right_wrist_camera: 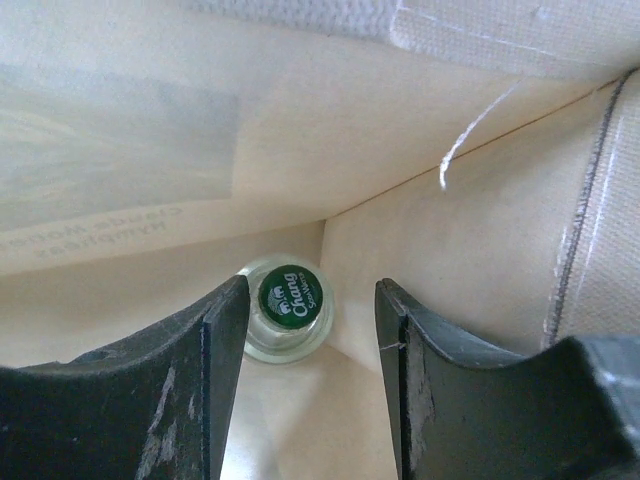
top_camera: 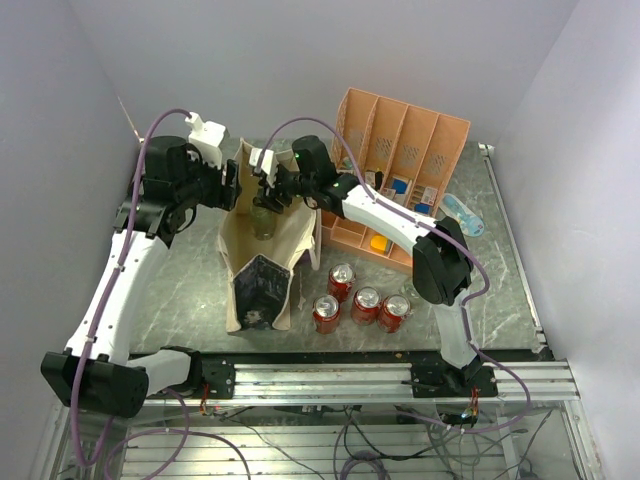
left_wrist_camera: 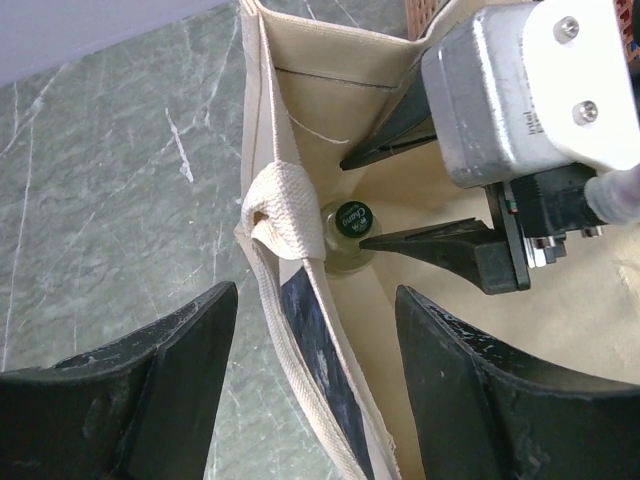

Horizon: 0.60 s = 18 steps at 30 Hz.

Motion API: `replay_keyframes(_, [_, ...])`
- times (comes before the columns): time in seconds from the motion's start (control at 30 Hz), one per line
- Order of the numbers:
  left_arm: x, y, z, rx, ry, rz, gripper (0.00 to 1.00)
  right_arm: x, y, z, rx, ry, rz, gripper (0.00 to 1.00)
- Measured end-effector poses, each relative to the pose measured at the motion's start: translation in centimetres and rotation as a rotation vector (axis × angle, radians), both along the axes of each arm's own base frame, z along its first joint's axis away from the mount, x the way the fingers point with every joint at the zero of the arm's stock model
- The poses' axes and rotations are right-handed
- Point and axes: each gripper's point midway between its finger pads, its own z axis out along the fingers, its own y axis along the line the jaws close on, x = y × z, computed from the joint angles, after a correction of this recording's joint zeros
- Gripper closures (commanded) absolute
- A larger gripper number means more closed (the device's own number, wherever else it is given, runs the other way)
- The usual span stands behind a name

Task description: Place the beverage into the canvas bag

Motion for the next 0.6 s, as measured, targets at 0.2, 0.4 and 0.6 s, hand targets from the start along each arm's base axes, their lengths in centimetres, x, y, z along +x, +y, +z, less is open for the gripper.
replay_keyframes(0.2, [0.3,0.2,-0.2,-0.02,0.011,0.013,0.28,-0.1,0.1,0.4,0.016,0.014,0.0,0.47])
replay_keyframes(0.4, [0.6,0.5,0.1,-0.032,0.003,0.025,0.28,-0.3,0.5,1.4,0.041,0.021,0.017,0.46])
replay_keyframes(0.6, [0.7,0.7,0.2,-0.049,0.001,0.033,0.36,-0.3,0.8,3.2,0.071,0.011,0.029,0.45])
